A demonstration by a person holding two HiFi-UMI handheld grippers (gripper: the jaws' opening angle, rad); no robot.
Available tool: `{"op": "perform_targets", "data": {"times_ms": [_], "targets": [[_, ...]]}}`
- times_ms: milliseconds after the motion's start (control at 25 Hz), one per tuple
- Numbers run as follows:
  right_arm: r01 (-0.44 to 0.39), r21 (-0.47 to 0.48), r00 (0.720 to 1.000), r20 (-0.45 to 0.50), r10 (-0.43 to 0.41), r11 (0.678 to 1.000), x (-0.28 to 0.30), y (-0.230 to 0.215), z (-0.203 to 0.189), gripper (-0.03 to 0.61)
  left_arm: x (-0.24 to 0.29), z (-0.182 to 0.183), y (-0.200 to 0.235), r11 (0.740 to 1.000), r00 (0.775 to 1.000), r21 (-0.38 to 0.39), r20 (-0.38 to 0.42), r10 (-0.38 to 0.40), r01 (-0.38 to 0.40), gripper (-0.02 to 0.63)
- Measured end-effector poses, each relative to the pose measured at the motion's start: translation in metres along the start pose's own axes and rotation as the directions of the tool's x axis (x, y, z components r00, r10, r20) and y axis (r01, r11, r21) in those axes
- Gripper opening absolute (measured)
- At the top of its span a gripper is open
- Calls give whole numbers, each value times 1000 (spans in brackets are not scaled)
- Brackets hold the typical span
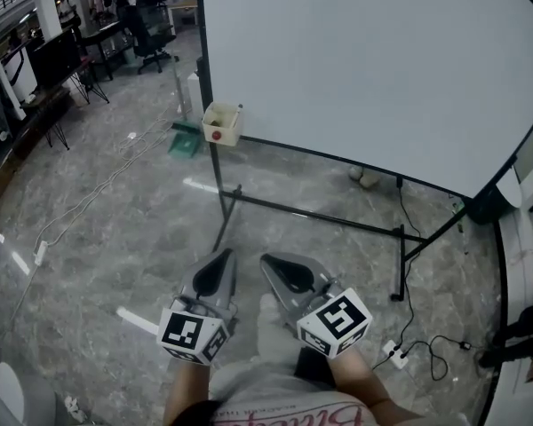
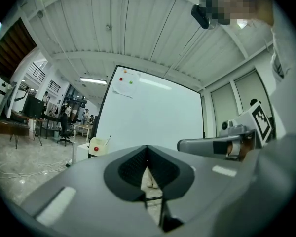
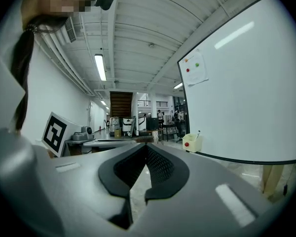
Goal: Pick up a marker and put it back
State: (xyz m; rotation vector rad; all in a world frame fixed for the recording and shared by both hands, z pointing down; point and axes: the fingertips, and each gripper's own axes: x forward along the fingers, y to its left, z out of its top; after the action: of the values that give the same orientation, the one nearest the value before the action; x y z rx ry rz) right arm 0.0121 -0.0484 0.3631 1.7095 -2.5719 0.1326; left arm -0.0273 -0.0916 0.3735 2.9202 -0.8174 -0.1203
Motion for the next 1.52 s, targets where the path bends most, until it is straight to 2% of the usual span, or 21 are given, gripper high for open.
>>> {"op": "perform_targets", "data": {"times_ms": [200,520,800,840,920,1040,1280,1520], "targets": [[-21,-9,1000,8,21,1000,39,-40,2,2,42,-5,33,999,999,41,-16,29,-28,0],[-66,-1,998,9,66,998,115,-116,15,2,126,11,90,997,999,64,-5,45,-45,0],[-31,79,999,-19,33,996,180,-195,11,3,194,20,131,994,997,70,14,80,-81,0],[-32,86,999,-29,35,996,189,-203,8,10,201,19,136,994,996,68,12,84,-85,0],[-38,99,998,-47,43,994,207,-217,2,78,210,16,146,993,995,62,8,97,-97,0],[-38,125,997,-57,45,991,233,-238,-8,78,223,10,159,992,994,55,-2,114,-113,0],[-5,266,997,-78,27,964,282,-275,-33,107,241,9,185,991,992,57,-17,125,-124,0],[27,269,997,-80,-6,963,308,-285,-31,98,254,14,205,992,993,59,-19,116,-115,0]]}}
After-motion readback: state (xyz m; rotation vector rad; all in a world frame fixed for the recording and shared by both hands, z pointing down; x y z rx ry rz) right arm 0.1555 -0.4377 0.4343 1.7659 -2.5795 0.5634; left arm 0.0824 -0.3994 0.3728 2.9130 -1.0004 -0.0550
